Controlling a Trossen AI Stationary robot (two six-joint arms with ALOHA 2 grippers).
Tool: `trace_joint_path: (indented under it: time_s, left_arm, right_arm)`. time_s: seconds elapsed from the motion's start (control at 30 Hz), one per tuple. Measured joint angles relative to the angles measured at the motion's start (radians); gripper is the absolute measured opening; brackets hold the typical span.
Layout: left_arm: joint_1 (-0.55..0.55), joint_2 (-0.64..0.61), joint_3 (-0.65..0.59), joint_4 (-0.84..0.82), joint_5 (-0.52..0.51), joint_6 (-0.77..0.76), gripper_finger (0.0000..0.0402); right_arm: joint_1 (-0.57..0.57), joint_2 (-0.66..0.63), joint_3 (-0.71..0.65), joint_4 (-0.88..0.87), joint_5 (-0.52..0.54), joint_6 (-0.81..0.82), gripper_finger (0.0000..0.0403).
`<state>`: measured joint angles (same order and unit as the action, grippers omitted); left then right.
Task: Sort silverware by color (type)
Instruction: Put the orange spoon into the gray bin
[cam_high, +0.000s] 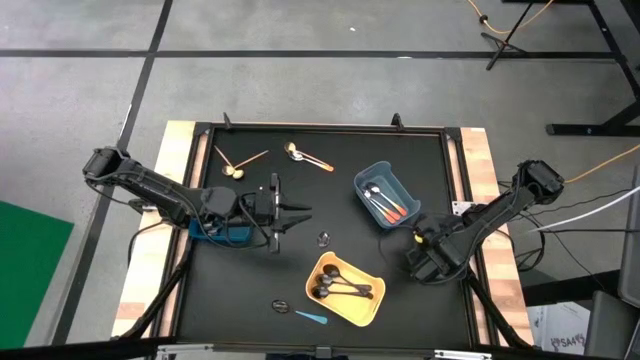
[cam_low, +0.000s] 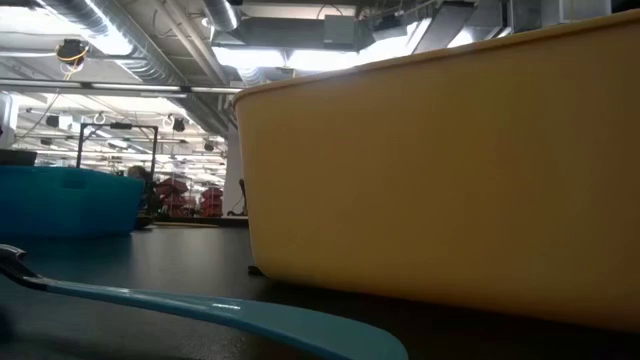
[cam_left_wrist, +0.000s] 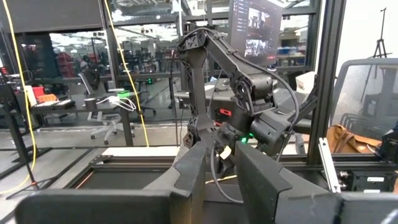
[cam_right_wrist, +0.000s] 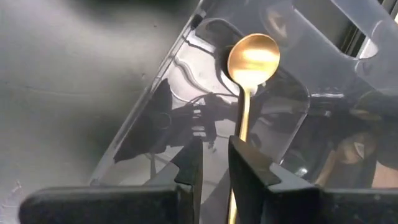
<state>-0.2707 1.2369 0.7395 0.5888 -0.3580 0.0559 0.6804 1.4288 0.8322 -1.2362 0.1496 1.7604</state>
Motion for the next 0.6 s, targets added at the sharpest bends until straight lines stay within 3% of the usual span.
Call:
trace_joint_path:
  time_s: [0.17, 0.33, 0.6]
  left_arm:
    - [0.0, 0.0, 0.0, -0.031, 0.0, 0.0, 0.008]
    - [0.0, -0.001, 0.0, -0.034, 0.0, -0.002, 0.008]
    - [0.0, -0.01, 0.0, -0.037, 0.0, -0.003, 0.008]
  right_arm:
    - [0.0, 0.0, 0.015, -0.015, -0.011, -0.008, 0.0065]
    - [0.0, 0.0, 0.125, -0.126, 0.007, -0.018, 0.0065]
    - [0.0, 0.0, 0.379, -0.228, 0.187, -0.145, 0.0065]
